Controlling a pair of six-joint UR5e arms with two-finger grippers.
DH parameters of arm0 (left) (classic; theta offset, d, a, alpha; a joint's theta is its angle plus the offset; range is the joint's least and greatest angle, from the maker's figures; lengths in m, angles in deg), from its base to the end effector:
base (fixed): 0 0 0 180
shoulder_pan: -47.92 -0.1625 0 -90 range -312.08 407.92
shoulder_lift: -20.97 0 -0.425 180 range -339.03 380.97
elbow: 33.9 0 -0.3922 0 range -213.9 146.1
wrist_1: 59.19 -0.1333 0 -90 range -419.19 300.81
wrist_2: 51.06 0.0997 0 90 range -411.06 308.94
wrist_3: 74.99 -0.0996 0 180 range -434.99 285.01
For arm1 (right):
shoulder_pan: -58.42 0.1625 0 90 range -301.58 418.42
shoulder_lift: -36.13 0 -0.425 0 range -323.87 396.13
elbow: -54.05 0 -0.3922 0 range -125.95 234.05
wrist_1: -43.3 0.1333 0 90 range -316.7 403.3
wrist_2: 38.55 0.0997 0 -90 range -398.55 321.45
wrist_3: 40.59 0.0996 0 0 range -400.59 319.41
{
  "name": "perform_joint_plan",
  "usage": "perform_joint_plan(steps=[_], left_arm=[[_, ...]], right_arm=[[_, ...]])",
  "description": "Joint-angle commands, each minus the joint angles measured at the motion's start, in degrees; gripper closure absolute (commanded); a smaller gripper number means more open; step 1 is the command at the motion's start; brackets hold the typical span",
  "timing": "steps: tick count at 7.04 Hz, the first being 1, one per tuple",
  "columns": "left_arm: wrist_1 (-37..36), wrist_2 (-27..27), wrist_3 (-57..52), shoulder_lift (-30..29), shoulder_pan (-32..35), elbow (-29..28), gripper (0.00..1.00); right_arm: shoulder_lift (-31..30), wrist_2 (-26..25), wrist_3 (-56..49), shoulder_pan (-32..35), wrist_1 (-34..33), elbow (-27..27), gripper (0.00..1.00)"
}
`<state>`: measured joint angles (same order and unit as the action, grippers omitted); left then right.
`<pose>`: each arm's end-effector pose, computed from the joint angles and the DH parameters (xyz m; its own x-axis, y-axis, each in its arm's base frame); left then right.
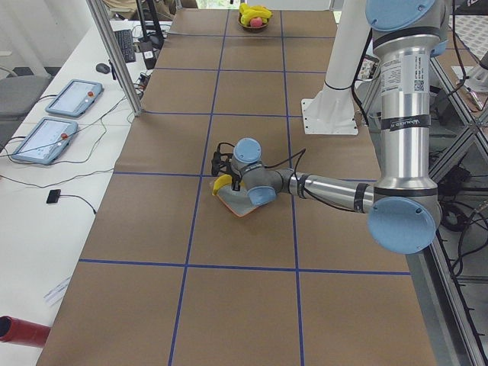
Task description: Transfer all bananas from basket to plate
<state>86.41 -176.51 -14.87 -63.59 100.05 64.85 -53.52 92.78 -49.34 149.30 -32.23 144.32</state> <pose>0.2303 -0.4191 0.5195 0.4433 0.0910 -0.8917 0.1353 0.9766 0.1669 0.0754 -0.5094 0.6295 0.7470 -0.3054 0.5906 0.1000 0.9298 0.3543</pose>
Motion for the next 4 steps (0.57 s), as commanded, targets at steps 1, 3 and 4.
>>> perform_joint_plan(steps=[1,3,4], left_arm=[[0.1,0.0,-5.6,0.8,-0.2,-0.2,0.22],[0.3,-0.9,-6.3,-0.1,0.2,0.7,0.01],[-0.2,-1.6,-6.2,-0.6,0.2,2.4,0.00]], right_arm=[[-1.5,0.0,-5.3,3.6,-0.2,-2.3,0.00],[-1.9,-0.1,-5.9,5.4,-0.3,-3.9,0.00],[-2.6,0.0,-6.2,6.6,-0.2,-4.7,0.00]])
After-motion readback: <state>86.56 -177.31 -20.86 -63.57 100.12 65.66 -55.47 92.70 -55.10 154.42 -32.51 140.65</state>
